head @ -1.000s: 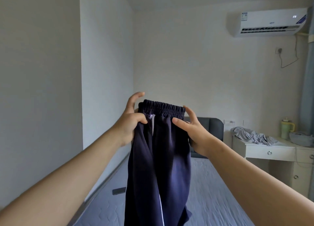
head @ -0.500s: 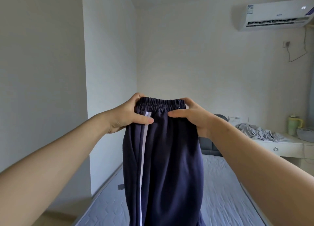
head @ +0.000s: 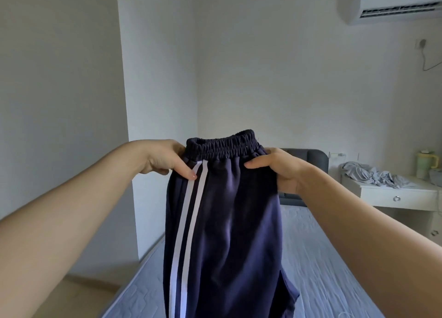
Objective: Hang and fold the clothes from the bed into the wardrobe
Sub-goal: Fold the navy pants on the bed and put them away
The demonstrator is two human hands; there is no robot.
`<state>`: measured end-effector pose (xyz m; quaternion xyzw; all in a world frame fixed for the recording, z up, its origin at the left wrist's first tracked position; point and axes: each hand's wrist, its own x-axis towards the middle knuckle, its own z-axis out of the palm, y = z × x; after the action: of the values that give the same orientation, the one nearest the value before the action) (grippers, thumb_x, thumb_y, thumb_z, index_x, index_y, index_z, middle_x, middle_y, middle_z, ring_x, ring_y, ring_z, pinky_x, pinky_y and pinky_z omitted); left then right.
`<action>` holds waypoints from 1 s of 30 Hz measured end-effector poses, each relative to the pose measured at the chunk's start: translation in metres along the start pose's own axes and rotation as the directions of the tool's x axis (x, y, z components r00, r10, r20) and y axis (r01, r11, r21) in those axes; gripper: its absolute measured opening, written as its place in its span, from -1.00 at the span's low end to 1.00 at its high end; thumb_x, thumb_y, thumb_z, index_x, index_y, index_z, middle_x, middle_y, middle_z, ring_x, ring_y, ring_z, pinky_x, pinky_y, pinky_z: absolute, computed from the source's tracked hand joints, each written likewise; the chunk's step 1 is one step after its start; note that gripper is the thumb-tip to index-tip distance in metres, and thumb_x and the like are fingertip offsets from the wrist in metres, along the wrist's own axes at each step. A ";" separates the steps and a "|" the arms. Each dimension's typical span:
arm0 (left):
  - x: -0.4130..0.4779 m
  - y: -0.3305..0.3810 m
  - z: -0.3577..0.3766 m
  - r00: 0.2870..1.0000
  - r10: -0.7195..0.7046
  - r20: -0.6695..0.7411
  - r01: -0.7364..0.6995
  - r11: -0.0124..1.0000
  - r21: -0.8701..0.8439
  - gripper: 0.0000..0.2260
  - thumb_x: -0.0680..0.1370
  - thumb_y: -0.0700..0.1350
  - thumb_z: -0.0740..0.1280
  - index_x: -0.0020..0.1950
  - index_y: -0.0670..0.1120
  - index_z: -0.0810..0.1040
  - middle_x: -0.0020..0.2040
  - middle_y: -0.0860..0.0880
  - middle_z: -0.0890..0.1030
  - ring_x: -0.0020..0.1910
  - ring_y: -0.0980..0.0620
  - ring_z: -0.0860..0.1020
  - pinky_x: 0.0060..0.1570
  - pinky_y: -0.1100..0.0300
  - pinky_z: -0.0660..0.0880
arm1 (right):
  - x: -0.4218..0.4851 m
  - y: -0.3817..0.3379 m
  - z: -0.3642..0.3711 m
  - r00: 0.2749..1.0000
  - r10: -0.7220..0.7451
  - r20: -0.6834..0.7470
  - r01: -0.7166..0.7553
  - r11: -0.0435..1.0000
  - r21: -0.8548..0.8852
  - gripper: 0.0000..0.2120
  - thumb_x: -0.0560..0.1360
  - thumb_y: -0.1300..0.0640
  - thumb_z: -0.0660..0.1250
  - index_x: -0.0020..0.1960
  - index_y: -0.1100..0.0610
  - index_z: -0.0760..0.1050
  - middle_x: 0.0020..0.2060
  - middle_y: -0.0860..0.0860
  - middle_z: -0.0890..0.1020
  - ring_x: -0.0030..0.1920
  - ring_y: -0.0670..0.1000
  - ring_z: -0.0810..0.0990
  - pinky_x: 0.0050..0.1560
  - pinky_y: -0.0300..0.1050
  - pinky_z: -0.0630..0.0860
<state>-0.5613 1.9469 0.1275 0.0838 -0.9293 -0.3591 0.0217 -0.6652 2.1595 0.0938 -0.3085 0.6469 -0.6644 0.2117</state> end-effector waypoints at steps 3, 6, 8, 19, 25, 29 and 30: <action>0.007 -0.011 0.005 0.998 -0.053 -0.042 0.051 0.998 -0.032 -0.79 0.41 -0.29 0.44 -0.15 -0.01 0.51 -0.25 0.08 0.49 -0.13 0.10 0.36 -0.06 0.20 0.42 | 0.006 0.005 0.001 0.998 0.053 -0.042 -0.059 0.986 -0.153 -0.83 0.47 0.28 0.35 0.05 0.28 0.56 -0.12 0.11 0.67 -0.15 0.06 0.65 -0.03 -0.10 0.60; 0.017 -0.026 0.012 0.996 -0.078 -0.049 0.076 0.996 -0.047 -0.77 0.42 -0.32 0.42 -0.11 -0.02 0.50 -0.19 0.03 0.48 -0.18 0.07 0.35 -0.35 0.29 0.19 | 0.014 0.006 0.001 0.994 0.023 -0.111 -0.072 0.881 -0.467 -0.76 0.47 0.10 0.40 0.07 0.21 0.57 -0.07 0.03 0.65 -0.12 -0.04 0.61 -0.06 -0.22 0.53; 0.025 -0.034 0.016 0.994 -0.093 -0.053 0.093 0.996 0.010 -0.79 0.41 -0.29 0.44 -0.18 -0.05 0.45 -0.30 0.02 0.38 -0.32 0.07 0.27 -0.44 0.31 0.15 | 0.018 0.009 0.004 0.993 -0.002 -0.119 -0.066 0.820 -0.568 -0.86 0.49 0.06 0.37 -0.05 0.13 0.58 -0.20 -0.04 0.64 -0.25 -0.13 0.58 -0.24 -0.33 0.45; 0.111 -0.118 0.064 0.859 -0.505 -0.085 0.437 0.809 -0.394 -0.87 0.60 -0.06 0.23 0.01 -0.12 0.42 -0.37 -0.07 0.39 -0.50 0.08 0.31 -0.62 0.27 0.48 | 0.107 0.107 0.027 0.869 0.420 -0.261 -0.474 0.857 -0.200 -0.90 0.63 0.05 0.11 0.11 0.05 0.31 -0.20 0.11 0.47 -0.37 0.07 0.55 -0.16 0.12 0.58; 0.165 -0.131 0.025 0.898 -0.377 -0.227 0.102 0.680 -0.726 -0.92 0.58 -0.18 0.26 -0.04 -0.09 0.35 -0.21 -0.15 0.51 -0.28 -0.05 0.53 -0.27 -0.01 0.51 | 0.182 0.103 0.034 0.885 0.069 -0.460 -0.122 0.989 -0.085 -0.81 0.56 0.18 0.21 0.09 0.21 0.54 -0.32 0.03 0.53 -0.30 -0.01 0.48 -0.31 -0.29 0.44; 0.170 -0.106 -0.025 0.864 -0.203 -0.460 -0.238 0.641 -0.730 -0.82 0.53 -0.25 0.33 -0.13 -0.06 0.35 -0.21 -0.09 0.57 -0.22 0.01 0.58 -0.12 0.01 0.53 | 0.203 0.062 0.042 0.843 -0.127 -0.522 0.163 0.986 0.023 -0.83 0.51 0.23 0.27 -0.26 0.11 0.45 -0.38 0.03 0.43 -0.34 -0.02 0.36 -0.38 -0.27 0.33; 0.167 -0.097 -0.035 0.854 -0.158 -0.495 -0.295 0.636 -0.713 -0.80 0.52 -0.24 0.35 -0.14 -0.04 0.35 -0.17 -0.08 0.59 -0.18 0.02 0.60 -0.10 0.01 0.54 | 0.205 0.051 0.043 0.831 -0.176 -0.527 0.223 0.974 0.026 -0.82 0.52 0.23 0.25 -0.25 0.10 0.45 -0.32 0.05 0.46 -0.29 0.00 0.38 -0.29 -0.20 0.36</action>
<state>-0.7086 1.8241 0.0849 0.1220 -0.6479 -0.6820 0.3166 -0.7891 1.9848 0.0701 -0.1735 0.6148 -0.7688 -0.0289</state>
